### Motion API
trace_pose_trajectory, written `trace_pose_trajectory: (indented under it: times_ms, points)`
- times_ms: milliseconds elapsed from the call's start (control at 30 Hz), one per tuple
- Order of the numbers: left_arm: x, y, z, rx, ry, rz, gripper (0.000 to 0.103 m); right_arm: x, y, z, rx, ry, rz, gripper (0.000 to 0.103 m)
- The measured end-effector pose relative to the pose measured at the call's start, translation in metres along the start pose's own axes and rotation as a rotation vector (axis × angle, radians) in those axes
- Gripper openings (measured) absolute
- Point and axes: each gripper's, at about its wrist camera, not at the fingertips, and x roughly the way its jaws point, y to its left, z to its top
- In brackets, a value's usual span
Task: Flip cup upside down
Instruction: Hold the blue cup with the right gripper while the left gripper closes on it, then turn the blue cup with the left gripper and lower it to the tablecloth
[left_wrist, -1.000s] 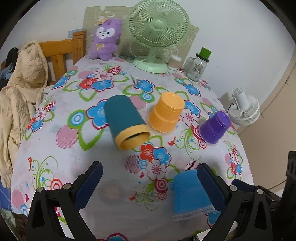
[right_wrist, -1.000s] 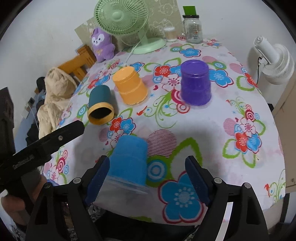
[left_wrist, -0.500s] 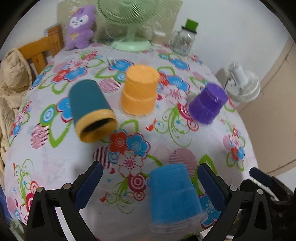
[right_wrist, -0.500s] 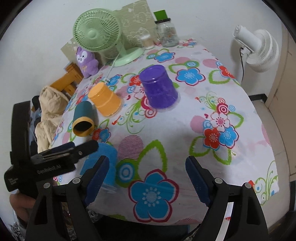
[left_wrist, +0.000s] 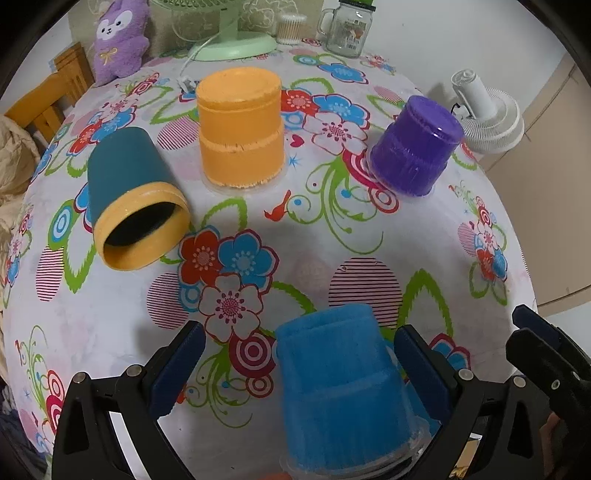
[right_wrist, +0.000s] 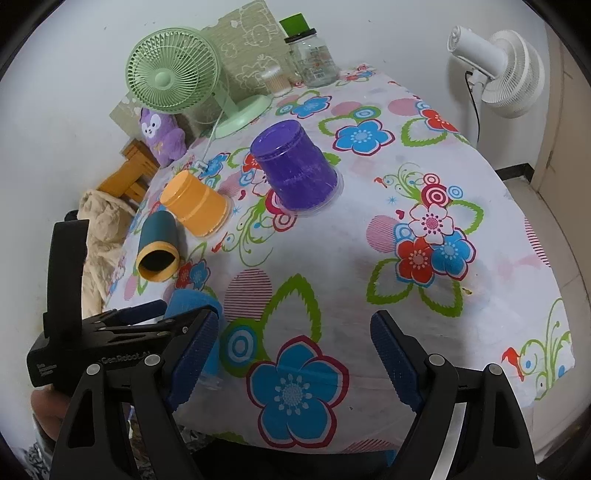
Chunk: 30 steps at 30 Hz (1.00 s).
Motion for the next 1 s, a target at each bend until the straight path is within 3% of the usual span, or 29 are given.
trace_pose_trajectory:
  times_ms: [100, 367, 567, 1000]
  points:
    - [0.004, 0.001, 0.002, 0.0, 0.011, 0.002, 0.099, 0.0, 0.0, 0.0, 0.006, -0.002, 0.002, 0.087]
    - [0.014, 0.001, 0.003, 0.012, 0.067, 0.006, 0.076, 0.002, -0.004, 0.002, 0.023, -0.001, 0.001, 0.087]
    - [0.011, 0.003, 0.005, 0.006, 0.063, 0.013, 0.06, 0.004, -0.003, 0.003, 0.022, 0.002, 0.008, 0.087]
    - [0.005, 0.006, 0.004, 0.004, 0.065, 0.026, 0.057, 0.004, -0.001, 0.003, 0.019, 0.002, 0.017, 0.087]
